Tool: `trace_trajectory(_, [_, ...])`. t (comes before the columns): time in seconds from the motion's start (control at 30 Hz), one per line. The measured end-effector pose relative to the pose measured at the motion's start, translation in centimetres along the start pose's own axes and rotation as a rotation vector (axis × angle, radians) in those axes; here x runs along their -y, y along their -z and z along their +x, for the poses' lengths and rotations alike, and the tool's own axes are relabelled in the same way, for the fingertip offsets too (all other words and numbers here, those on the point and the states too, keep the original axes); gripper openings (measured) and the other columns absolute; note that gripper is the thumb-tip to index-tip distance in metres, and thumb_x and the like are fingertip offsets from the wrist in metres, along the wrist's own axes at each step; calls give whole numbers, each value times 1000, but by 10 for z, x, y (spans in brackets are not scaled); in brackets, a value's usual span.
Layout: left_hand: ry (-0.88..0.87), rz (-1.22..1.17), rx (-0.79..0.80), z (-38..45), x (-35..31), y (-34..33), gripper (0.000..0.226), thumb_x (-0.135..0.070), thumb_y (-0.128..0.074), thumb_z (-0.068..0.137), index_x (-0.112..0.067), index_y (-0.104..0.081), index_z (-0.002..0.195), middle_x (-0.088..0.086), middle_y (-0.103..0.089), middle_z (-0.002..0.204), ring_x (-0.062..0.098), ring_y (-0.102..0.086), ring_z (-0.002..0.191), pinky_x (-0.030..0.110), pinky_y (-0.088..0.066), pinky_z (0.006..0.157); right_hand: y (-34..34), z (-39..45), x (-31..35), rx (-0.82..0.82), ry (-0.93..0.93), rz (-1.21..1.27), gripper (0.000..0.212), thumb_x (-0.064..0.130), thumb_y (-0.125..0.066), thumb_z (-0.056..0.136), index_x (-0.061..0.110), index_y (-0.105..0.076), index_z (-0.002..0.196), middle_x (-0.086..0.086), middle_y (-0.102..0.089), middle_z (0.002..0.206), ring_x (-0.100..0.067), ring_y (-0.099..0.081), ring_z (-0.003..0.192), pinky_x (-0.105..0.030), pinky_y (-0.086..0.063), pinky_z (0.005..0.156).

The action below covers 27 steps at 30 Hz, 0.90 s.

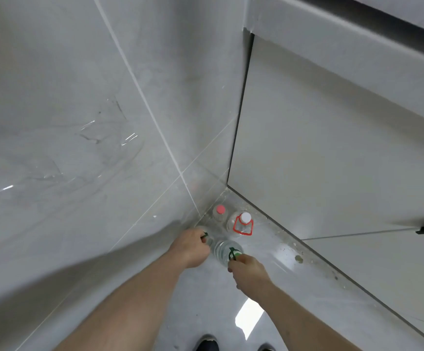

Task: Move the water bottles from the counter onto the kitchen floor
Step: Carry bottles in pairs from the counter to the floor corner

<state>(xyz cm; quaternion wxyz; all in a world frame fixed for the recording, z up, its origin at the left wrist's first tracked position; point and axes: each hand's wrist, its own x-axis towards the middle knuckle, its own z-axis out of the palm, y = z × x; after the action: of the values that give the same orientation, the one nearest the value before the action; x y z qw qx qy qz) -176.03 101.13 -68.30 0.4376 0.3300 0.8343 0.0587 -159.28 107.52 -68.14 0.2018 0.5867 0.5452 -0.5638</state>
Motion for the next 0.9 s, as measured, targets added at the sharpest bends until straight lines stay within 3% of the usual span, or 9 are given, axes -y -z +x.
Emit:
trace_trajectory(0.13, [-17,12,15,7,-7,-3,17,-10,-48,81,-19,-45,67,-3,-53,69,23,-50,72,29,-34,55,0,13,-12,21,-26,34,12,20,-55,84,15,-65,88,-5,-60,82,-23,-57,74,-37,-52,72])
trace_trajectory(0.23, [-5,55,72,9,-7,-6,9,-13,-50,83,-15,-57,79,1,-62,85,25,-58,82,33,-46,68,-1,18,-12,12,-25,55,8,18,-59,85,18,-66,86,-7,-64,90,-26,-62,84,-44,-57,82])
trace_trajectory(0.33, [15,60,91,10,-6,-9,20,-14,-50,85,-8,-64,99,7,-65,100,27,-61,94,37,-51,78,-4,16,-4,24,8,70,19,13,-56,88,5,-67,101,-5,-58,84,-22,-54,77,-37,-50,72])
trace_trajectory(0.47, [-31,26,42,9,-6,-7,7,-8,-49,80,-14,-52,81,2,-55,82,24,-51,78,31,-38,64,-3,18,-1,2,37,100,25,10,-51,90,2,-64,111,-5,-58,89,-20,-52,75,-32,-45,69])
trace_trajectory(0.57, [-46,-20,8,9,-5,-3,14,-6,-48,79,-20,-47,78,-4,-47,77,22,-46,77,28,-31,55,-3,20,-1,-2,43,120,24,11,-51,93,8,-66,111,-3,-59,93,-19,-54,76,-29,-45,67])
trace_trajectory(0.7, [-48,-31,6,9,-6,-6,17,-6,-49,76,-22,-45,76,-4,-49,79,23,-49,79,28,-32,58,-8,25,0,-8,42,156,18,10,-52,92,10,-67,102,-4,-61,97,-21,-57,82,-42,-56,86])
trace_trajectory(0.8, [-52,-33,-4,10,-9,-9,15,-7,-51,77,-19,-52,86,-2,-56,88,21,-54,84,31,-41,66,-10,24,4,8,23,209,20,9,-54,92,26,-62,86,-2,-63,101,-21,-58,90,-47,-55,99])
trace_trajectory(0.9, [-63,4,30,9,-13,-12,12,-8,-50,80,-17,-51,88,2,-56,93,23,-54,85,32,-41,70,-13,24,4,33,8,186,17,8,-54,92,23,-63,96,0,-62,100,-21,-60,94,-47,-56,99])
